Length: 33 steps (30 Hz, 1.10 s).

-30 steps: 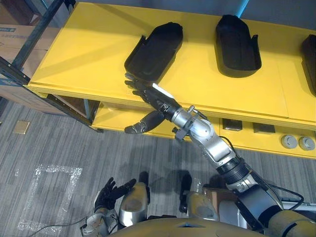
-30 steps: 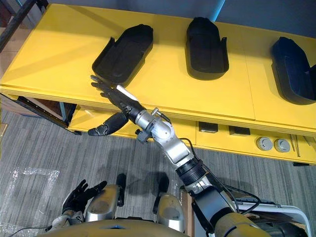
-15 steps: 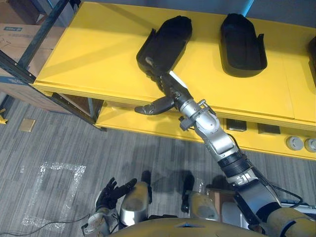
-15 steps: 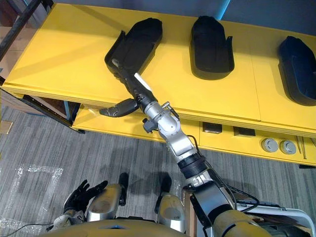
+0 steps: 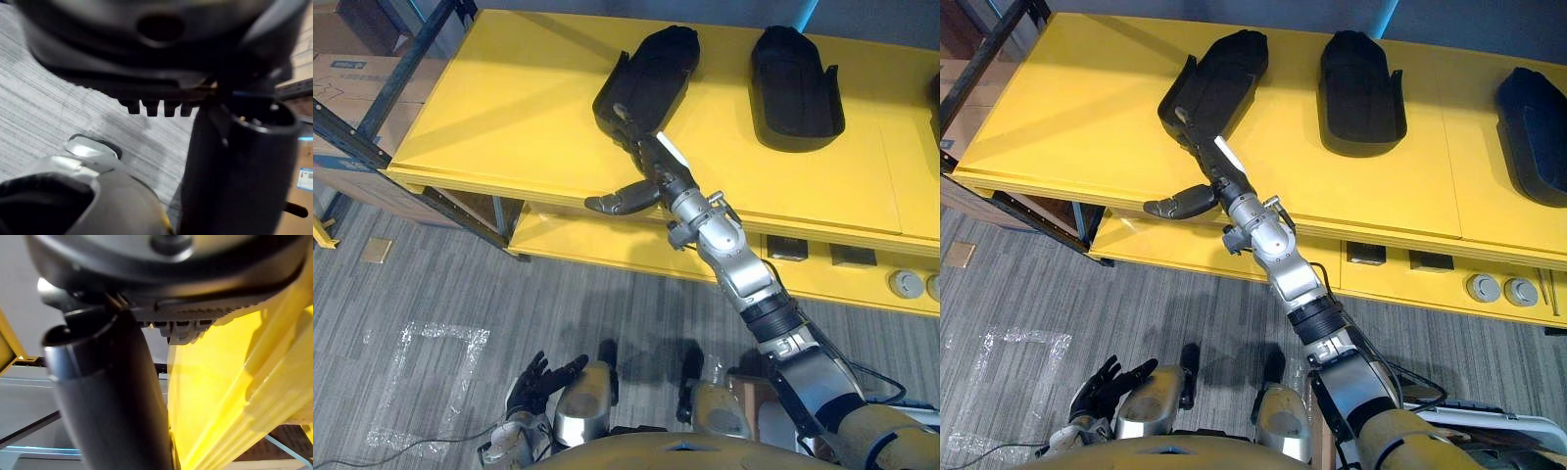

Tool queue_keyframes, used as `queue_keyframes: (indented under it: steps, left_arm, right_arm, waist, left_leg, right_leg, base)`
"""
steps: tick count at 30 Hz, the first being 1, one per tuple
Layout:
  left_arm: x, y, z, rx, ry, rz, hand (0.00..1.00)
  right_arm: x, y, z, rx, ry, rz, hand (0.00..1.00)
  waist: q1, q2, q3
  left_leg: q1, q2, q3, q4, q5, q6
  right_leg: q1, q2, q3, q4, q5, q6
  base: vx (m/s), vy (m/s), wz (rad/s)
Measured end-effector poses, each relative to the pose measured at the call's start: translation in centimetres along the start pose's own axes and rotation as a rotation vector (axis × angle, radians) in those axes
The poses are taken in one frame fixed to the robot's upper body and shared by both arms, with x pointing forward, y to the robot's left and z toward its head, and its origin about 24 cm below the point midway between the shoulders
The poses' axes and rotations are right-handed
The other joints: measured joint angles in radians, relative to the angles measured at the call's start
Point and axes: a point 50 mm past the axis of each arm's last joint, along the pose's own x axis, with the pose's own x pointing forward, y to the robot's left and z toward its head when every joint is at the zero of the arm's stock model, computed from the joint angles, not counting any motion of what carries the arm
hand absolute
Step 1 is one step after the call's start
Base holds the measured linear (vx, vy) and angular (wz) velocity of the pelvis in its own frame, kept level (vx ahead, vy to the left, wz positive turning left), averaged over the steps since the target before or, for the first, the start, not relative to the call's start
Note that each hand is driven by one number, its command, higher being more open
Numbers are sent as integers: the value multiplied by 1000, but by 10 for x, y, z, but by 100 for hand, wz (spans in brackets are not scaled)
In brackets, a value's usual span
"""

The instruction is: Walk over and take three plastic housings, then place them on the shelf

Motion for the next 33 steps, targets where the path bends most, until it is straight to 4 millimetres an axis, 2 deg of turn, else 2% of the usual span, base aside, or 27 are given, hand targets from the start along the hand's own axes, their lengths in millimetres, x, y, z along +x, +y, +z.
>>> queue_keyframes:
  steps: [2, 5, 7, 9, 11, 12, 14, 17, 19, 23, 26, 30, 33]
  left_arm:
    - [-1, -1, 7, -39, -45, 95, 100]
    - [-7, -1, 43, -228, -227, 321, 100]
    - [-21, 9, 84, -371, -434, 489, 100]
    - [-42, 21, 123, -458, -647, 596, 100]
    - [-84, 30, 170, -518, -972, 675, 100]
    - [-94, 29, 179, -518, -1047, 684, 100]
    - [-131, 21, 204, -515, -1297, 656, 100]
    - [-161, 5, 220, -459, -1484, 537, 100]
    - [-168, -7, 224, -399, -1524, 419, 100]
    - [-163, -26, 227, -234, -1482, 232, 100]
    - [-146, -35, 230, 0, -1381, 89, 100]
    - [-111, -40, 230, 41, -1215, -43, 100]
    - [-93, -40, 232, 44, -1150, -69, 100]
  right_arm:
    - [0, 4, 4, 27, -27, 41, 100]
    - [-8, 19, 22, 58, -119, 127, 100]
    - [-17, 34, 36, 90, -193, 187, 100]
    - [-24, 42, 42, 103, -224, 214, 100]
    - [-31, 42, 43, 158, -237, 204, 100]
    - [-32, 40, 42, 181, -237, 197, 100]
    - [-39, 34, 38, 269, -226, 164, 100]
    - [-56, 30, 33, 341, -218, 108, 100]
    - [-70, 29, 27, 363, -198, 60, 100]
    - [-94, 22, 11, 402, -138, -73, 100]
    - [-124, 1, 2, 398, -125, -295, 100]
    - [-161, -40, 14, 286, -231, -563, 100]
    - [-177, -58, 24, 176, -289, -657, 100]
  waist:
    - [-1, 0, 0]
    - [0, -2, -2]
    - [-1, -7, -10]
    - [2, -16, -44]
    - [6, -31, -83]
    - [8, -33, -92]
    - [15, -36, -113]
    - [12, -41, -131]
    - [6, -44, -142]
    - [-29, -47, -155]
    - [-72, -41, -178]
    - [-136, -18, -197]
    - [-162, -16, -198]
  left_leg:
    - [0, 0, -2, -5, 1, -2]
    - [3, -1, -6, -15, 1, -4]
    - [9, -3, -24, -16, -1, -7]
    - [11, -4, -36, -26, -2, -9]
    - [18, -10, -48, -30, -5, -10]
    - [18, -10, -50, -30, -7, -11]
    - [32, -12, -52, -30, -11, -9]
    - [49, -12, -47, -30, -19, -5]
    - [55, -12, -37, -28, -22, -4]
    - [71, -3, 11, -15, -37, -4]
    - [71, 10, 76, -13, -53, -10]
    - [71, 15, 150, -15, -56, -2]
    - [77, 22, 186, -15, -56, -2]
  right_leg:
    - [0, 1, -1, -2, 0, 0]
    - [7, 1, -8, -16, 0, 0]
    - [30, 1, -28, -36, 0, 0]
    - [38, 2, -38, -50, -1, -1]
    - [61, 2, -55, -71, 0, 0]
    - [63, 2, -57, -73, 0, -1]
    - [78, 1, -57, -73, 0, 0]
    - [91, 1, -52, -73, 0, 0]
    - [93, 1, -44, -73, 0, 0]
    - [87, 2, 4, -67, 0, 2]
    - [45, 7, 68, -52, -1, -1]
    - [-4, 12, 149, -45, 14, 4]
    - [-21, 20, 187, -46, 32, 8]
  base:
    - [0, 0, 0]
    - [10, -10, 6]
    - [45, -12, 20]
    - [83, -13, 18]
    - [127, -11, 19]
    - [102, 6, 13]
    - [64, 18, 4]
    - [-6, 15, -6]
    - [-32, 16, -18]
    - [-69, 20, -37]
    - [-101, 31, -58]
    - [-27, 28, -56]
    - [12, 16, -43]
